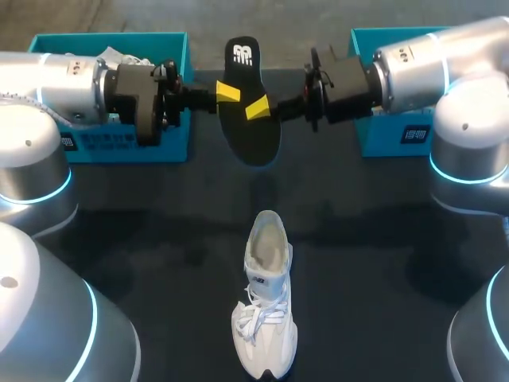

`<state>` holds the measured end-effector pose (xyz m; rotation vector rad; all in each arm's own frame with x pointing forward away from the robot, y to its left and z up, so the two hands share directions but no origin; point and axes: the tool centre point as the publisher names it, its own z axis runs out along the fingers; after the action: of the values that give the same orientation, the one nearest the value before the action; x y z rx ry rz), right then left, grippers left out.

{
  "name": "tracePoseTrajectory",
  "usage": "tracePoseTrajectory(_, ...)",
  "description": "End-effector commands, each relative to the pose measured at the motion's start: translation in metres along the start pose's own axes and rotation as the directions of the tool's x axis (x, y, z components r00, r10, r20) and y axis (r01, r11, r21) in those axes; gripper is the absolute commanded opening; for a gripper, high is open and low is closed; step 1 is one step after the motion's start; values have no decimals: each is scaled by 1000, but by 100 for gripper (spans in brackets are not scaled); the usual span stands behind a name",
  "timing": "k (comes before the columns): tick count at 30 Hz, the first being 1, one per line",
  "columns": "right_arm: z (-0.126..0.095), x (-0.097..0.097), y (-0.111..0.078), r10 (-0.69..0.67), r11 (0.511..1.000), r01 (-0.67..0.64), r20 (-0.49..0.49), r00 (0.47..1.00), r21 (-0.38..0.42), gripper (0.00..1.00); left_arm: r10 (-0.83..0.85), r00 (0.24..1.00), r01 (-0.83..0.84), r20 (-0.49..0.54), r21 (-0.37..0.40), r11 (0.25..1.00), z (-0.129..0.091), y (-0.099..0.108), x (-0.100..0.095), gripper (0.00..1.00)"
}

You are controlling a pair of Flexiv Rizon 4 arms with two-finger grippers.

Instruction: Take the shoe out of the shoebox, open the shoe tongue, remove and reinsert the insole, then place the shoe into the shoebox

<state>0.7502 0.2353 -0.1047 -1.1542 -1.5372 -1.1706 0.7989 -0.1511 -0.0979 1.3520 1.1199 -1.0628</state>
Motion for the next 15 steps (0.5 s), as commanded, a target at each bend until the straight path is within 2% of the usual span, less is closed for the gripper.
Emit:
tracePoseTrajectory(1,2,1,-2,-5,1000,5,1,1000,-12,0,6,1000,-6,-9,6,1000,2,-2,1,17)
tracePoseTrajectory(2,2,1,-2,-6,1000,6,1,1000,-13,0,10,1000,-10,-11,10,1000,2,-2,1,47)
tracePoseTrajectory(3,1,1,-2,-8,1000,8,1,1000,-14,0,11,1000,-11,-12,11,1000,2,-3,1,82)
tracePoseTrajectory(4,1,1,-3,-10,1000,10,2,1000,-16,0,11,1000,-11,-12,12,1000,2,-3,1,100)
tracePoseTrajectory(8,-1,0,-4,-19,999,19,2,1000,-26,0,2,1000,-1,-17,10,1000,-2,-6,2,100)
tracePoseTrajectory(15,-9,-8,-6,-87,995,87,18,996,-38,0,-86,995,86,-45,4,996,-30,-14,15,100)
